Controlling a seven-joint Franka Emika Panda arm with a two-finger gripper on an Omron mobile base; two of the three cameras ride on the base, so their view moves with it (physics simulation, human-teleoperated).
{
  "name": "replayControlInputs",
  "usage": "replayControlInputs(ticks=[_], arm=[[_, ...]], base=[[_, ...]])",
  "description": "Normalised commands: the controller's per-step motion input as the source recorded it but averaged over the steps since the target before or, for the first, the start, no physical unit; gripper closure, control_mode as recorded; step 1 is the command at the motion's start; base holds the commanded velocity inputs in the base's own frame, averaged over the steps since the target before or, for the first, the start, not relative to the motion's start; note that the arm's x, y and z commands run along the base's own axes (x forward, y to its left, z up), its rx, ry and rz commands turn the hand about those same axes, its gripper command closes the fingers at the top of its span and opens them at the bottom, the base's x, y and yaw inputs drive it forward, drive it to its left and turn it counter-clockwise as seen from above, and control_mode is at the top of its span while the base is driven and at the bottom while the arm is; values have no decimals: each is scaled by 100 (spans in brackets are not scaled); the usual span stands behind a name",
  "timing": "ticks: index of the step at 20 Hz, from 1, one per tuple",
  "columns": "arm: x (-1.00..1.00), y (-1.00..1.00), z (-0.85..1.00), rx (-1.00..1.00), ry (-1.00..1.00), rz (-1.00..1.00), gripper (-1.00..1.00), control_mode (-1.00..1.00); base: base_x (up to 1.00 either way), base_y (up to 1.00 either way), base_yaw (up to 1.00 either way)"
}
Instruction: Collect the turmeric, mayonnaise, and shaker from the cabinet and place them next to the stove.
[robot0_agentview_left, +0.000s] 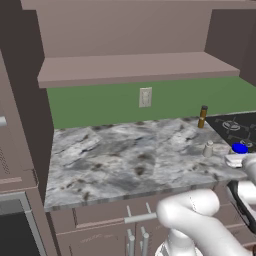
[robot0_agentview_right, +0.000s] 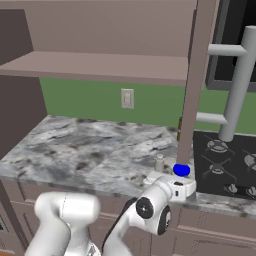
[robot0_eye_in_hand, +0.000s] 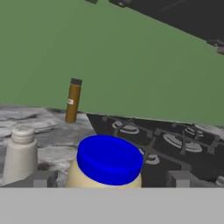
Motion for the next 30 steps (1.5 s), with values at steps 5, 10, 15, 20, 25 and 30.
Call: replayControlInputs(ticks=[5, 10, 15, 20, 25, 30], arm=[[-61, 0, 35, 0, -1, -5, -100, -100], [-75, 9, 50, 0, 0, -6, -100, -100], [-65, 16, 71, 0, 0, -6, -100, -100], [-57, 22, 77, -1, 0, -5, -100, -100], [-51, 28, 71, -3, 0, -4, -100, -100], [-47, 38, 70, -4, 0, -2, -100, -100]], base=[[0, 0, 0], [0, 0, 0], [0, 0, 0], [0, 0, 0], [0, 0, 0], [0, 0, 0]])
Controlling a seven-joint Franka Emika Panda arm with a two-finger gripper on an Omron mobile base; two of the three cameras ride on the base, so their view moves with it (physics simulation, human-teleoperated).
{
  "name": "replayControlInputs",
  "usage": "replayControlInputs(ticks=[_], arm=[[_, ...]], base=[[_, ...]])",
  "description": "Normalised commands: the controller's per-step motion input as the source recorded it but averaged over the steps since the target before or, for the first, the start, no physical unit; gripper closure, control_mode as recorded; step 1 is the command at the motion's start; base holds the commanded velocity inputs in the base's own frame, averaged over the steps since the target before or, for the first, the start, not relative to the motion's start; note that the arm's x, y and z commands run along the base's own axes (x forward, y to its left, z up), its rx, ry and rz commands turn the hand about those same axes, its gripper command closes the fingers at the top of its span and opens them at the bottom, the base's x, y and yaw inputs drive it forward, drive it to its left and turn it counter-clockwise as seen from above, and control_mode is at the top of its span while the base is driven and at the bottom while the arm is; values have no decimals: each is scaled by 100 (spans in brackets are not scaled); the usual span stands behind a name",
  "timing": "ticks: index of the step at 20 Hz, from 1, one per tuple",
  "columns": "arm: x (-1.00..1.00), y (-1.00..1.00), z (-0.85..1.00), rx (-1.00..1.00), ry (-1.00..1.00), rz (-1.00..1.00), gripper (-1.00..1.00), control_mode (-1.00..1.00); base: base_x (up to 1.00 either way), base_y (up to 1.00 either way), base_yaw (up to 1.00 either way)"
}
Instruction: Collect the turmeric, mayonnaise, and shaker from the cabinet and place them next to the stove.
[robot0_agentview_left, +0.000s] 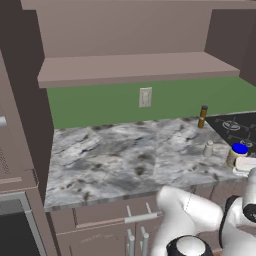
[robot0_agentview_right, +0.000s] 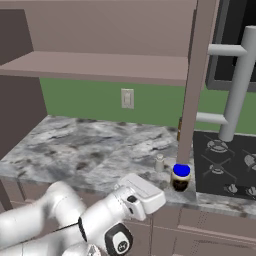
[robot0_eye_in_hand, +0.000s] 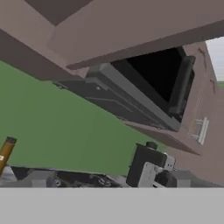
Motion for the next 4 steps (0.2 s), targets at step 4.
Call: replayControlInputs(ticks=[4], arm=[[-44, 48, 67, -5, 0, -2, -100, -100]], base=[[0, 0, 0]])
